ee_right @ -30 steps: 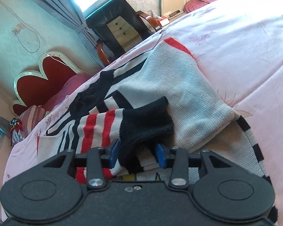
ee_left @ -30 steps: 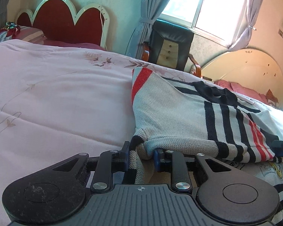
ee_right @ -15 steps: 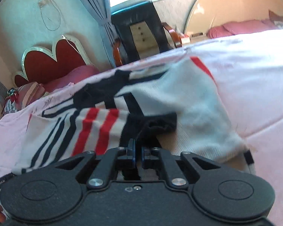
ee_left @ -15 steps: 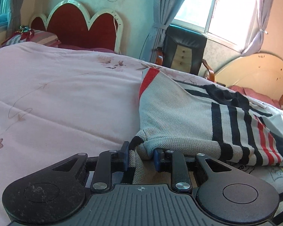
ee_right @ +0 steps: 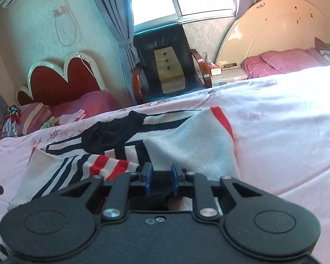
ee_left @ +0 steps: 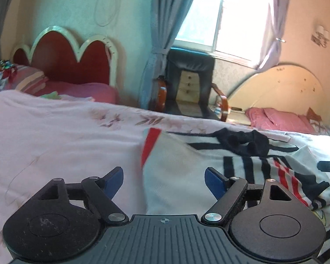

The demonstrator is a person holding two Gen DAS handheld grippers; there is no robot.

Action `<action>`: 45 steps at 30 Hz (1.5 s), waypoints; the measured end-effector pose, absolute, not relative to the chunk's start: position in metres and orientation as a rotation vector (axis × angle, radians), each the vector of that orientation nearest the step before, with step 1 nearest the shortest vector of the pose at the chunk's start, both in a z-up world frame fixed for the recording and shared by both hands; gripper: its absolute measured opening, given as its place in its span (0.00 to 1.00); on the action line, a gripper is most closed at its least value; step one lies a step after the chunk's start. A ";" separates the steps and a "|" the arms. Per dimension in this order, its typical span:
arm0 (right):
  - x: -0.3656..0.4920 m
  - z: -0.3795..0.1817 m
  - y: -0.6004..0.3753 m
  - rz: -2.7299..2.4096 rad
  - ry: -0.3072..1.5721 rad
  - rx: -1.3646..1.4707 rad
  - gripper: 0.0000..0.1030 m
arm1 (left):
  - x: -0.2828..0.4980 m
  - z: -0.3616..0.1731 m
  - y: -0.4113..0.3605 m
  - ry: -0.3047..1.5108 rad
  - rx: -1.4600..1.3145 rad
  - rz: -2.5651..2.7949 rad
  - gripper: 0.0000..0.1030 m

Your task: Fold small clothes

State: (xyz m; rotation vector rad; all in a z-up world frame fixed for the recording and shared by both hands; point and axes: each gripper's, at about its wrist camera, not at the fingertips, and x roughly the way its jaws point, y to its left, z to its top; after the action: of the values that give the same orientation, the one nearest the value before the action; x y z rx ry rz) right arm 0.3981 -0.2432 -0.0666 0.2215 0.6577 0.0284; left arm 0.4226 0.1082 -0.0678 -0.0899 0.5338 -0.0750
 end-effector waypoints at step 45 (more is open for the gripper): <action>0.421 -0.103 -0.210 0.157 0.733 -0.023 0.33 | 0.474 -0.111 0.006 0.649 0.102 -0.173 0.96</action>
State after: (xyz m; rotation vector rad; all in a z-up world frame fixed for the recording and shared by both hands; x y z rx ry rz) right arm 0.4211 -0.2102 -0.1033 -0.0230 0.7332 0.1568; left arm 0.4740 0.0062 -0.1114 0.1024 0.6488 -0.1734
